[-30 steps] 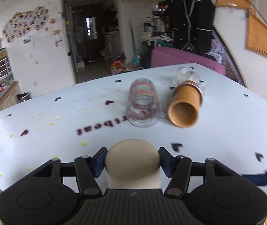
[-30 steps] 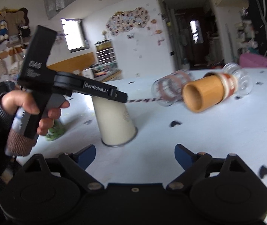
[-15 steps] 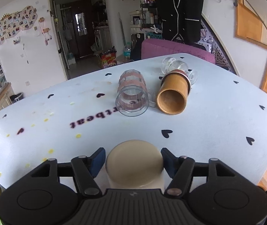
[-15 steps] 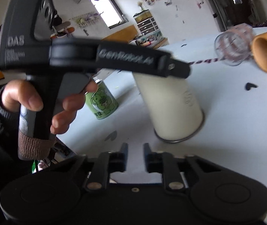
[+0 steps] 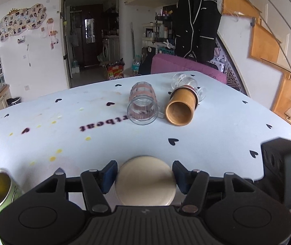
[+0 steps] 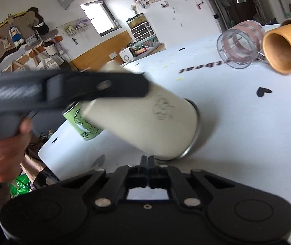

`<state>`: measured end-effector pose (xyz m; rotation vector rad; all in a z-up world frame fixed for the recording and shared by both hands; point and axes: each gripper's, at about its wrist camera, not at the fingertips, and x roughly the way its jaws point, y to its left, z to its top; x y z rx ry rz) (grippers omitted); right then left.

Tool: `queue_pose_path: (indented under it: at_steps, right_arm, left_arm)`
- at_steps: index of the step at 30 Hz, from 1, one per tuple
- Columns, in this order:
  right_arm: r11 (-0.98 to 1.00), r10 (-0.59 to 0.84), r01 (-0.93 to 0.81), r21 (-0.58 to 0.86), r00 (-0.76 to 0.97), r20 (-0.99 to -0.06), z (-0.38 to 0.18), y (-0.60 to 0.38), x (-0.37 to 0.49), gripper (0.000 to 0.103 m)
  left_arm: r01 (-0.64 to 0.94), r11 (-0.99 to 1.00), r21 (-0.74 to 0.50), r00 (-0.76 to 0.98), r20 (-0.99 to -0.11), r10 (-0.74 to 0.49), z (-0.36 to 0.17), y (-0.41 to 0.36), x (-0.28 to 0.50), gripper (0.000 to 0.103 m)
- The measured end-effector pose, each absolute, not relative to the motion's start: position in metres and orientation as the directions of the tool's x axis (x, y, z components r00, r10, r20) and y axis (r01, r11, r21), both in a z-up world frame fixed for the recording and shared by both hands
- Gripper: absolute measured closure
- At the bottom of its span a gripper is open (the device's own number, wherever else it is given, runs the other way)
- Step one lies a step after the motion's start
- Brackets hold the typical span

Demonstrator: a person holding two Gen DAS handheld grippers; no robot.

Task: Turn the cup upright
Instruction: 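Lift the white cup with the left gripper and rotate it toward the right gripper, then close the right gripper on the white cup while the left gripper holds then releases it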

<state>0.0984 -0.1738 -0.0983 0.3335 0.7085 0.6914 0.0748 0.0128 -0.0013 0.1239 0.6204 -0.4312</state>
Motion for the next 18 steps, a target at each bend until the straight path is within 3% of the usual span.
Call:
queue_pose_path:
  at_steps: [12, 14, 18]
  right_arm:
    - [0.747, 0.655, -0.398, 0.533, 0.577, -0.488, -0.101, -0.187, 0.106, 0.1]
    - [0.746, 0.653, -0.385, 0.543, 0.584, -0.483, -0.099, -0.192, 0.106, 0.096]
    - [0.71, 0.673, -0.334, 0.62, 0.582, -0.456, -0.094, -0.204, 0.112, 0.071]
  left_arm:
    - [0.358, 0.928, -0.102, 0.712, -0.613, -0.342, -0.032, 0.046, 0.064, 0.045]
    - [0.354, 0.928, -0.119, 0.709, -0.613, -0.349, -0.034, 0.05, 0.063, 0.045]
    - [0.352, 0.927, -0.125, 0.707, -0.614, -0.351, -0.038, 0.053, 0.058, 0.045]
